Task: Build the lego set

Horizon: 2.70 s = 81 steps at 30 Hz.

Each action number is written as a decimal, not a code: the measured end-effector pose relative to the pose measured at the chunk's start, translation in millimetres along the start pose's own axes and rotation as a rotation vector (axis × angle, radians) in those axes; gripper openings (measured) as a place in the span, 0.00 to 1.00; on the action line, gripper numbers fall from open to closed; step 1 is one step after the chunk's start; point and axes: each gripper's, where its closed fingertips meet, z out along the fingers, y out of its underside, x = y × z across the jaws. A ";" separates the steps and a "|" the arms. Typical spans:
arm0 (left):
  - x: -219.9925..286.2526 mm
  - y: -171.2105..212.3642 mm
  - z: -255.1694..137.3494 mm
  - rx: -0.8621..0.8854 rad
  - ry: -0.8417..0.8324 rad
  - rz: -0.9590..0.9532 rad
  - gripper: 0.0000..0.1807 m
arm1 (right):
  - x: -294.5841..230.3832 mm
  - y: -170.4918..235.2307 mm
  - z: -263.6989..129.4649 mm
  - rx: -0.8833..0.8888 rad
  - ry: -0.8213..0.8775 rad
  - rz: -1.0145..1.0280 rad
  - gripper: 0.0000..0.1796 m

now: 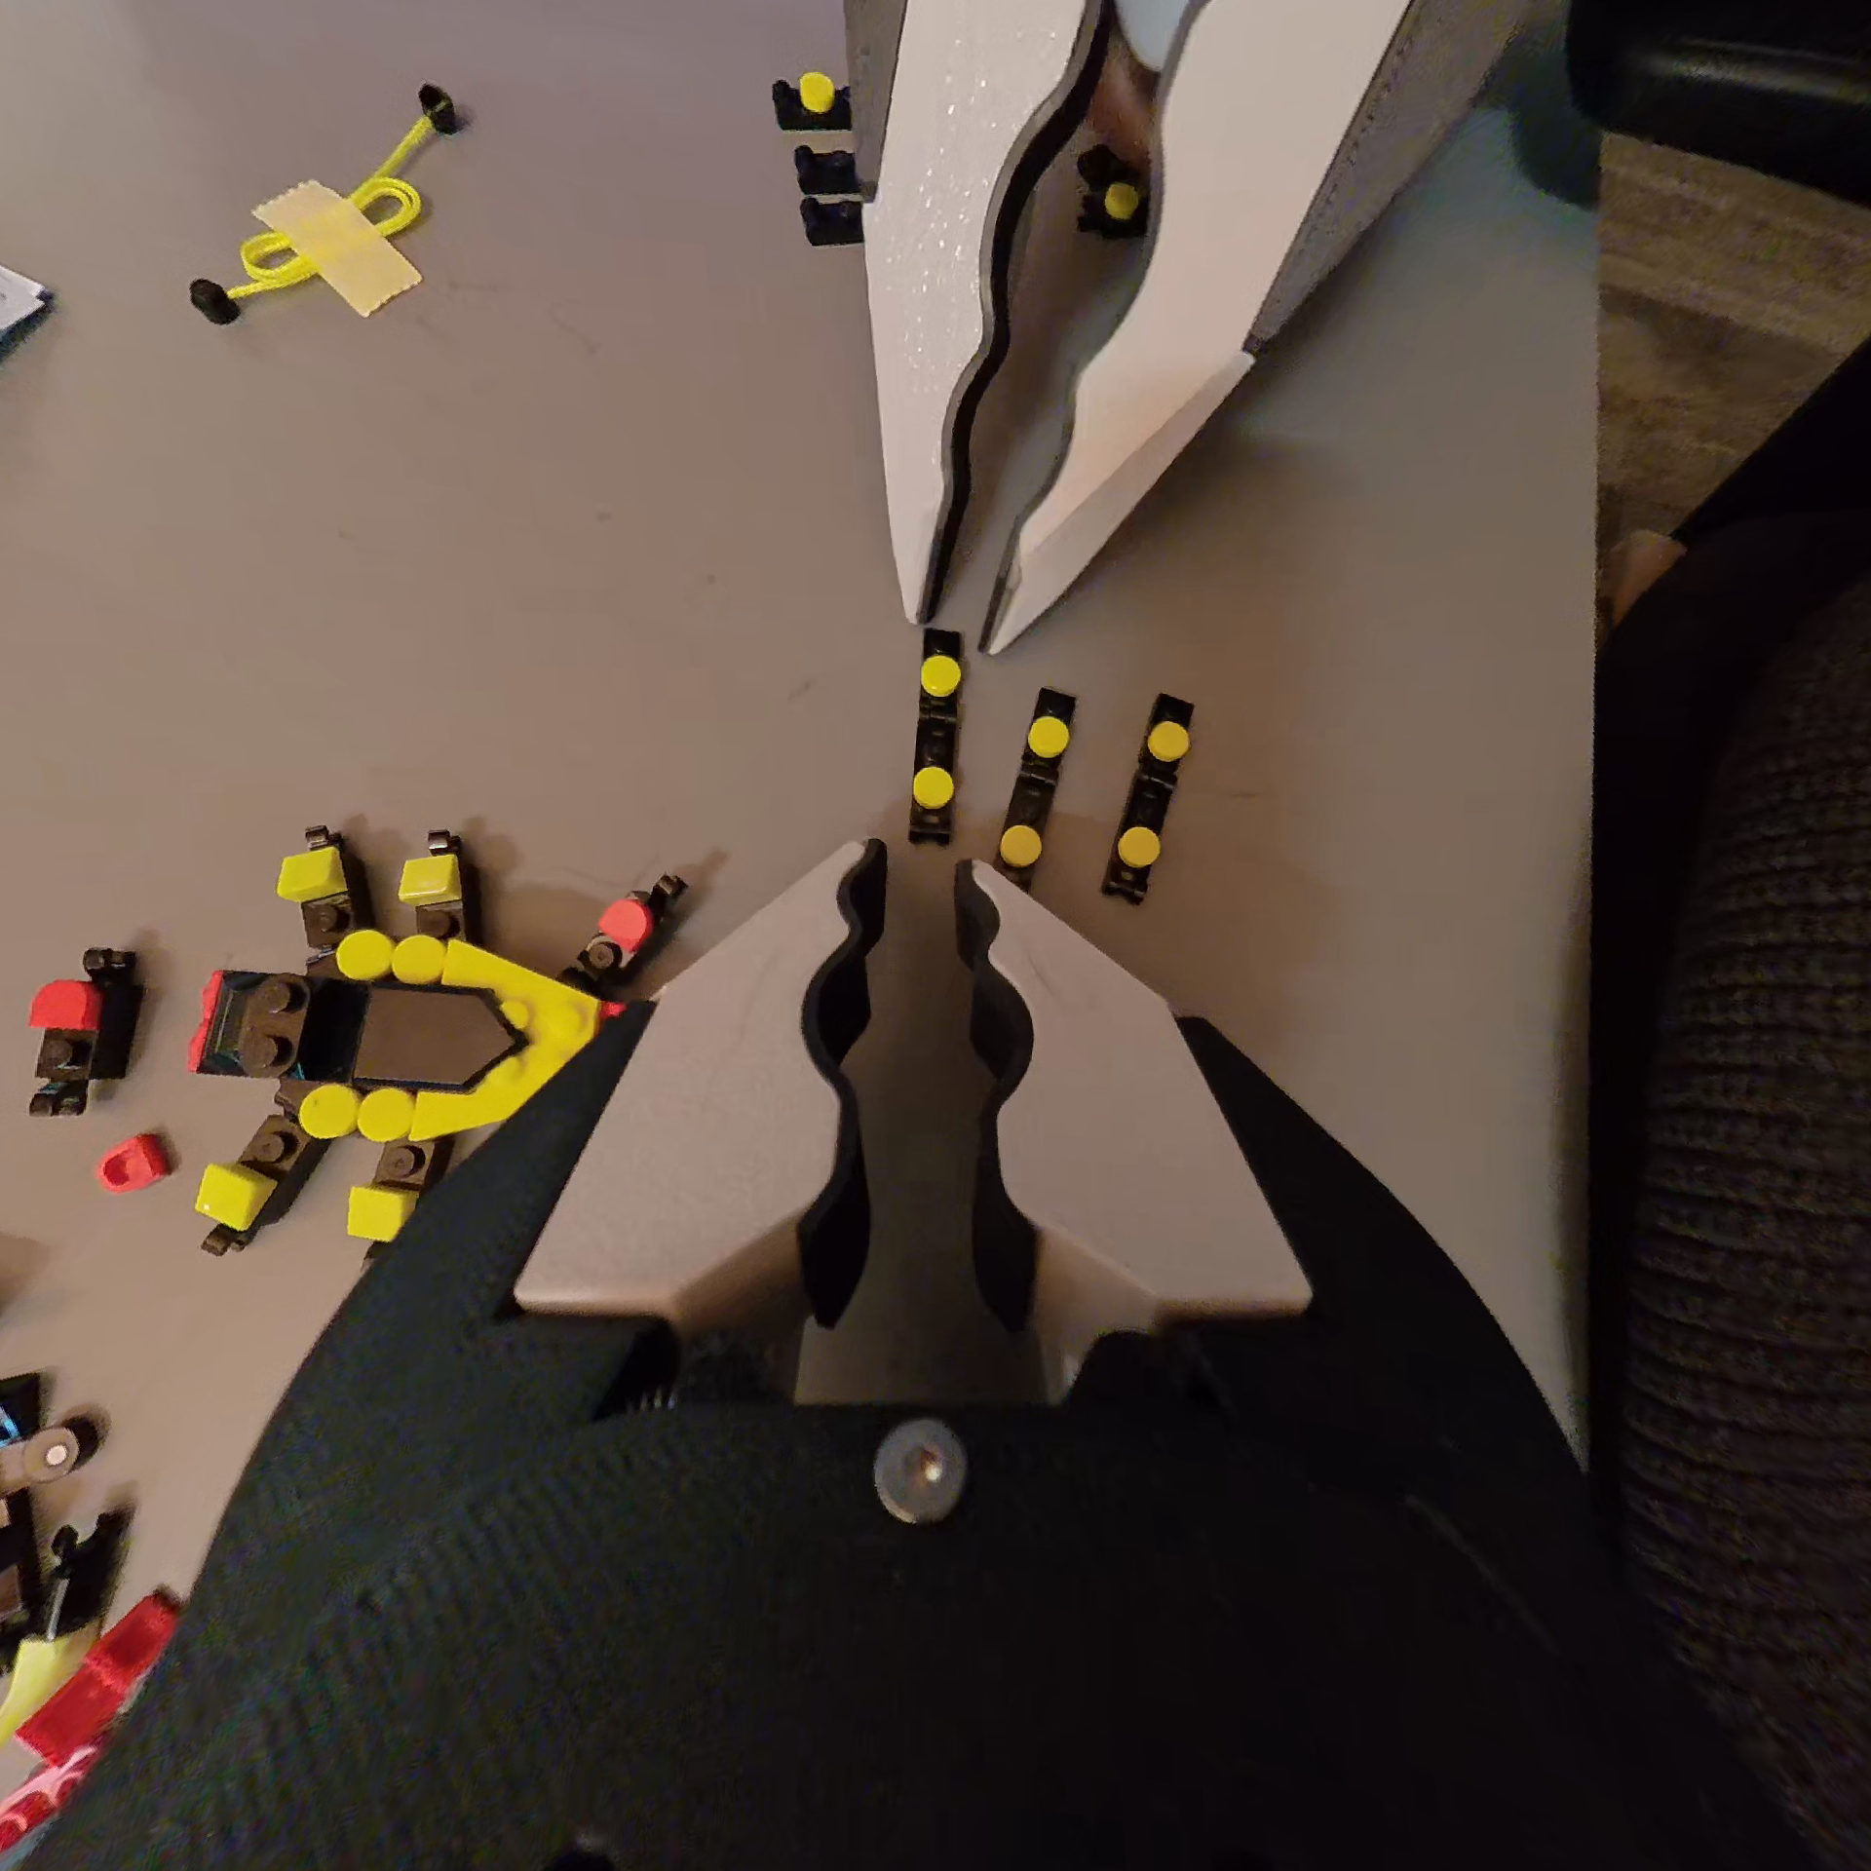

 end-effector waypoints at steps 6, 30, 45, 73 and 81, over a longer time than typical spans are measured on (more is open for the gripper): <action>8.2 5.8 -2.9 -0.021 0.039 0.012 0.05 | -6.7 -1.6 2.2 0.015 -0.041 0.018 0.03; 18.1 -8.3 -10.1 0.030 0.077 -0.015 0.03 | 16.1 36.5 -100.0 0.046 0.383 0.226 0.01; 19.5 -9.3 -6.9 0.046 0.108 -0.038 0.03 | 0.0 85.3 -98.1 -0.108 0.404 0.388 0.05; 28.6 -0.7 6.1 -0.034 0.184 -0.038 0.06 | -36.7 -20.4 -31.2 0.131 0.104 0.082 0.07; 29.4 -0.2 5.8 -0.030 0.173 -0.048 0.04 | -30.1 -12.0 6.5 -0.010 0.001 -0.026 0.01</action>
